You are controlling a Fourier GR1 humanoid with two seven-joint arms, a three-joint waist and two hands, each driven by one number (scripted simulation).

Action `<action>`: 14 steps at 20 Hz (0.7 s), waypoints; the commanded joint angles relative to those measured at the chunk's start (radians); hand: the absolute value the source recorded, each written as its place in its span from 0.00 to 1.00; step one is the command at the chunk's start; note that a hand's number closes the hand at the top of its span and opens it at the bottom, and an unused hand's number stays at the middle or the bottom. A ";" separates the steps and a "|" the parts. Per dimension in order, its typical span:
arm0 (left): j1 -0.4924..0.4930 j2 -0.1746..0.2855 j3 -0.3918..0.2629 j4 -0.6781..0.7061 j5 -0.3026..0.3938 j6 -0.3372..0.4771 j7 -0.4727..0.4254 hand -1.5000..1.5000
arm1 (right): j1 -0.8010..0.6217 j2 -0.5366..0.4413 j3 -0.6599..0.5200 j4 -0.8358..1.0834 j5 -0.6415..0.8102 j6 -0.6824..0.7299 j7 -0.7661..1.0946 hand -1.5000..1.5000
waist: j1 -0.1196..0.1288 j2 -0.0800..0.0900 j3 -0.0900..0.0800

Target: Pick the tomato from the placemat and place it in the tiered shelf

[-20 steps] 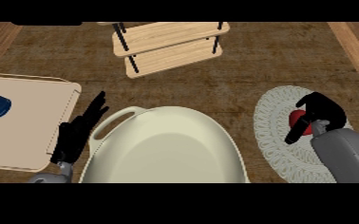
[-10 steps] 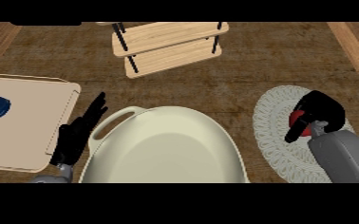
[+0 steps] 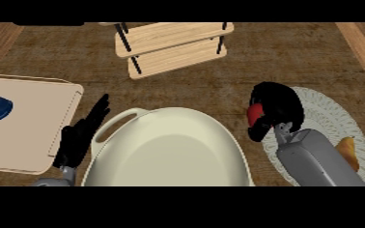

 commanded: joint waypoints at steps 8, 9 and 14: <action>0.007 0.000 0.016 0.014 -0.018 0.000 0.019 0.50 | -0.164 -0.023 -0.096 -0.416 0.020 0.147 0.120 1.00 | -0.012 0.003 -0.003; -0.020 0.002 0.034 0.075 -0.002 -0.019 -0.002 0.50 | -0.153 0.006 -0.125 -0.437 0.009 0.094 0.116 1.00 | -0.019 0.005 -0.003; 0.002 0.009 0.028 -0.004 -0.003 -0.022 0.049 0.50 | -0.344 0.048 -0.276 -0.424 -0.030 0.095 0.140 1.00 | 0.000 0.005 -0.002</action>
